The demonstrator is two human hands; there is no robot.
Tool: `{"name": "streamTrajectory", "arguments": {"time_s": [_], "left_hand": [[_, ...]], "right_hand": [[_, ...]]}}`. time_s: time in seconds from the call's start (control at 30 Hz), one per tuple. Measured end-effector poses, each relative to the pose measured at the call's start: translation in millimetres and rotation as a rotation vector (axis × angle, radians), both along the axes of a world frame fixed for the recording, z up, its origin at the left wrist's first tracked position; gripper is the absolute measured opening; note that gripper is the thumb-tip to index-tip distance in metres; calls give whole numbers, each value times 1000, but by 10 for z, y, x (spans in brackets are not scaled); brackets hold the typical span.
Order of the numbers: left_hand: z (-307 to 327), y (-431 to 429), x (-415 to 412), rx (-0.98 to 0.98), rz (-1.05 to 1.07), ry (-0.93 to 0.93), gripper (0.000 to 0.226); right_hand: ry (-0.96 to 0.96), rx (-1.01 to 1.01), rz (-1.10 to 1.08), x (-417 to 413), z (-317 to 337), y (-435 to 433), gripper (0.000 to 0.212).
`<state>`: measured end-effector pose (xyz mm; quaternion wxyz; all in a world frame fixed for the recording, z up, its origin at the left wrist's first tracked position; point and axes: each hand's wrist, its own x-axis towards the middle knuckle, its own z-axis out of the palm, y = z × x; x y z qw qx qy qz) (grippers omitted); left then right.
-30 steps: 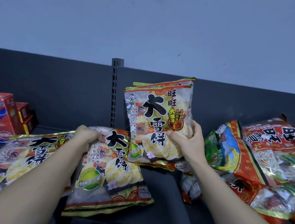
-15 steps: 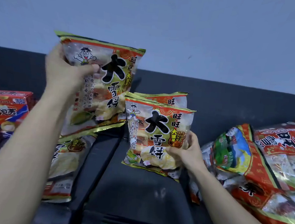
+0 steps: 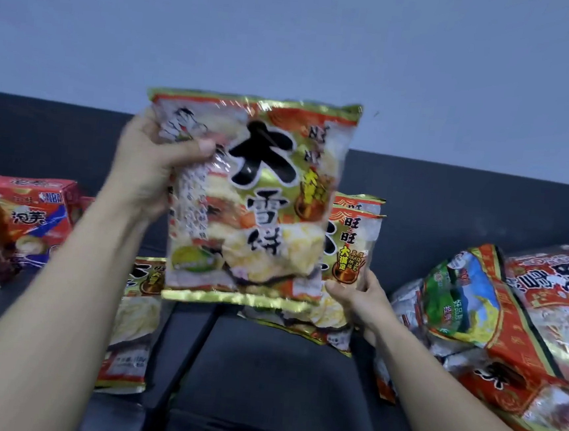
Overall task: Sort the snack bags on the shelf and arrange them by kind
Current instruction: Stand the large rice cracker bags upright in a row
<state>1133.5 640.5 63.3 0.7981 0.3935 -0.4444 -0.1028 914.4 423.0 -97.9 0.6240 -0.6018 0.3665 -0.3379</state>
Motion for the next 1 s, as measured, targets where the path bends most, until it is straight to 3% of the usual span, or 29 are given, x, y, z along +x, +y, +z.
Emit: {"name": "streamTrajectory", "arguments": {"time_s": [0.07,0.2,0.27,0.3,0.4,0.5,0.6,0.67,0.7,0.8,0.83,1.0], "left_hand": [[-195,-162,-245,102,-83,20,46],[-711,-527,-268,314,-61,99,39],[-953,-606,-240,479,-39,-11,38],[-1068,-630,-215,584,-38,-89,46],[-1218,-607,-143,906,-72,-198,102],[-1226,-522,-134,1089,-329,-209,164],[-1223,-501,-112,1169,-414,-233,183],[-1197,-531,-124,1207,-350,-282,173],[-1182,-560,-134,1242,-266,-348,157],[-1063,-678,-135,1284,182,-627,80],[-1006,-704,-140,1246,275,-671,65],[-903,-760,-145,831,340,-453,54]], "right_hand": [[-11,-13,6,8,-30,-21,74],[-84,24,26,0,-66,-49,64],[-165,80,73,-23,-28,-34,39],[-200,110,101,-41,-7,-22,39],[-215,108,195,-72,5,-4,69],[-108,17,228,-58,-39,1,106],[-18,-28,248,-74,-22,7,117],[35,-88,238,-80,29,31,101],[35,-125,214,-75,45,32,89],[68,-220,103,-46,114,81,75],[94,-269,65,-39,150,109,73],[85,-528,-142,27,479,203,61]]}}
